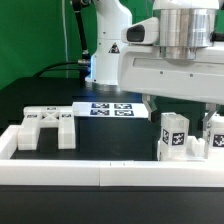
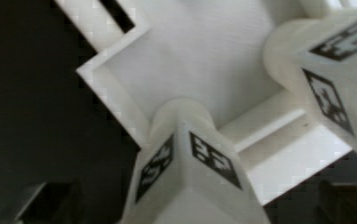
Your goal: Assemble chair
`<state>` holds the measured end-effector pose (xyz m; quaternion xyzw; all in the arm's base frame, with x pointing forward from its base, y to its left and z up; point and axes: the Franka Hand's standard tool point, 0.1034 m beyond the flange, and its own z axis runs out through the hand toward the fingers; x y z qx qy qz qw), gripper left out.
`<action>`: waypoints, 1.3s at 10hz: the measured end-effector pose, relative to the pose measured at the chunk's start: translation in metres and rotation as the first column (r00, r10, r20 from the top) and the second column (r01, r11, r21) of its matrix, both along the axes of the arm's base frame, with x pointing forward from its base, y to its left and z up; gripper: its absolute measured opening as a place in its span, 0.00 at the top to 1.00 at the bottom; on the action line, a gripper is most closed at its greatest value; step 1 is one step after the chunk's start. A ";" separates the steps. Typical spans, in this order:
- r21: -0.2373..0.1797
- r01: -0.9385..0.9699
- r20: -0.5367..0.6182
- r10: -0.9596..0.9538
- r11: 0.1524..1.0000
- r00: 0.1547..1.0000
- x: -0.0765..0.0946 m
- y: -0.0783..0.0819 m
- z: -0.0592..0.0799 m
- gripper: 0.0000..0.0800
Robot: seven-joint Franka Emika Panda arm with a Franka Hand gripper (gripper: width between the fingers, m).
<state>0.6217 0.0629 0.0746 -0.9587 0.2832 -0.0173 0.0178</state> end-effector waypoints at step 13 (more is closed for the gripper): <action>-0.051 -0.605 -0.012 0.605 0.795 0.796 0.000 -0.007 0.000 0.53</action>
Offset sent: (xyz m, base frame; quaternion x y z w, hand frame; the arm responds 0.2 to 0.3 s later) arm 0.0006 0.0018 0.0000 -0.0033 -0.0004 -0.1403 0.9901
